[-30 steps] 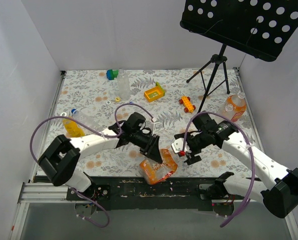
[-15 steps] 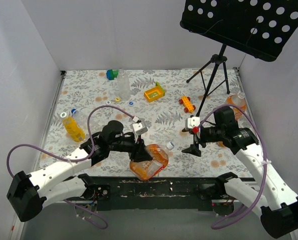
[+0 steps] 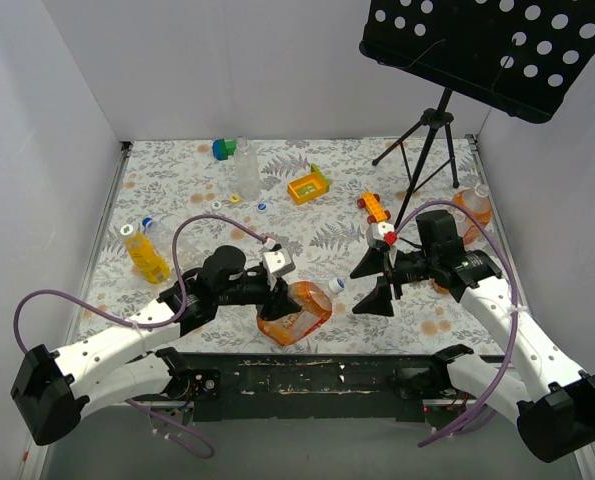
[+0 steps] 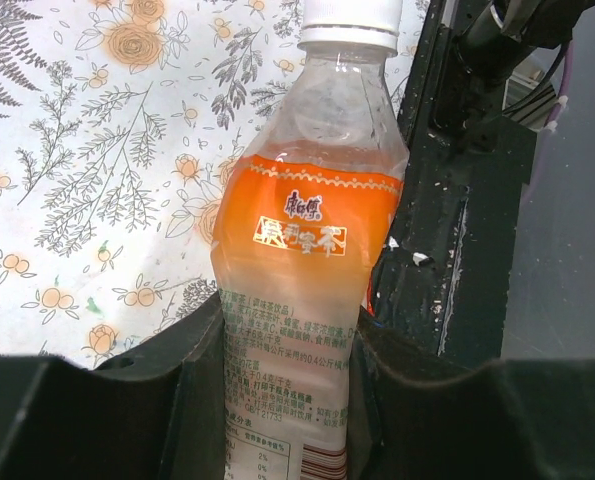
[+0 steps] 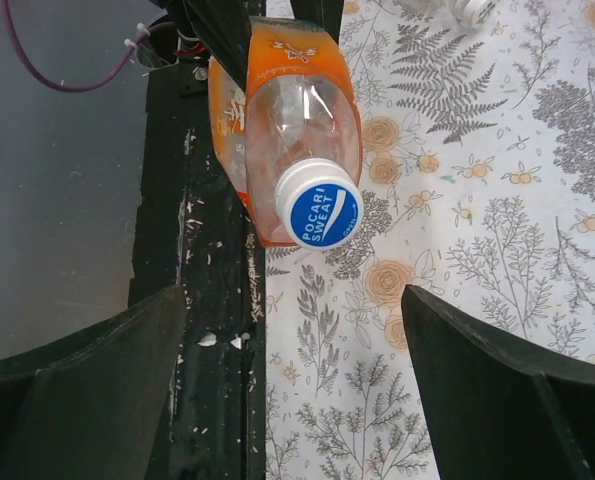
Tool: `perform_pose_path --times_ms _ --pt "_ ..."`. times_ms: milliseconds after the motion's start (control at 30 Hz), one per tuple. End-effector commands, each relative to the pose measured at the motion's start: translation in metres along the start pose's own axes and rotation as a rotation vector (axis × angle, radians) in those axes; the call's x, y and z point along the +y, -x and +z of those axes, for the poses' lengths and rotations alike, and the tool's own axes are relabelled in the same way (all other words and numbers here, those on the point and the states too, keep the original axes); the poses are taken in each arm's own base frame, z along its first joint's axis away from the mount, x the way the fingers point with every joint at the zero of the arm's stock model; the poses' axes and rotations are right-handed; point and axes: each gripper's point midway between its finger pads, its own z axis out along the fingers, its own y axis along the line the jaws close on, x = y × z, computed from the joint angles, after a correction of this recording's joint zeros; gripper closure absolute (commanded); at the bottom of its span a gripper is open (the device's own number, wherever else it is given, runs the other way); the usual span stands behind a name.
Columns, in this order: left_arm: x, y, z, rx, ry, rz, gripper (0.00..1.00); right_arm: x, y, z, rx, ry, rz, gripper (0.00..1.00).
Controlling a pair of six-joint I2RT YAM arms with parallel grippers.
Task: Unscrew the bottle caps
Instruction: Pick up the plastic bottle at the center of the board.
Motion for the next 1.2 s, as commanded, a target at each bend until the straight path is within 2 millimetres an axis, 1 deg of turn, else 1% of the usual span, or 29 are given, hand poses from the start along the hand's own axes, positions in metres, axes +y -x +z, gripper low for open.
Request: perform_pose_path --times_ms 0,300,667,1000,1167 --pt "0.0044 0.0100 -0.0029 -0.057 0.038 0.063 1.00 0.0070 0.0084 0.0020 -0.052 0.045 0.015 0.05" --pt "0.0075 0.0168 -0.0059 -0.105 0.064 0.082 1.00 0.0097 0.0067 0.0042 -0.067 0.067 0.037 0.05" --pt "0.0082 0.0150 -0.0093 -0.121 0.081 0.067 1.00 0.0090 0.0027 0.0059 -0.068 0.073 0.058 0.06" --pt "0.0076 0.0139 -0.0100 -0.135 0.081 0.061 1.00 0.0145 0.0070 0.0076 -0.092 0.125 0.106 0.06" --pt "0.0074 0.0132 -0.0085 -0.130 0.077 0.054 1.00 0.0138 0.0072 0.0086 -0.098 0.136 0.122 0.06"
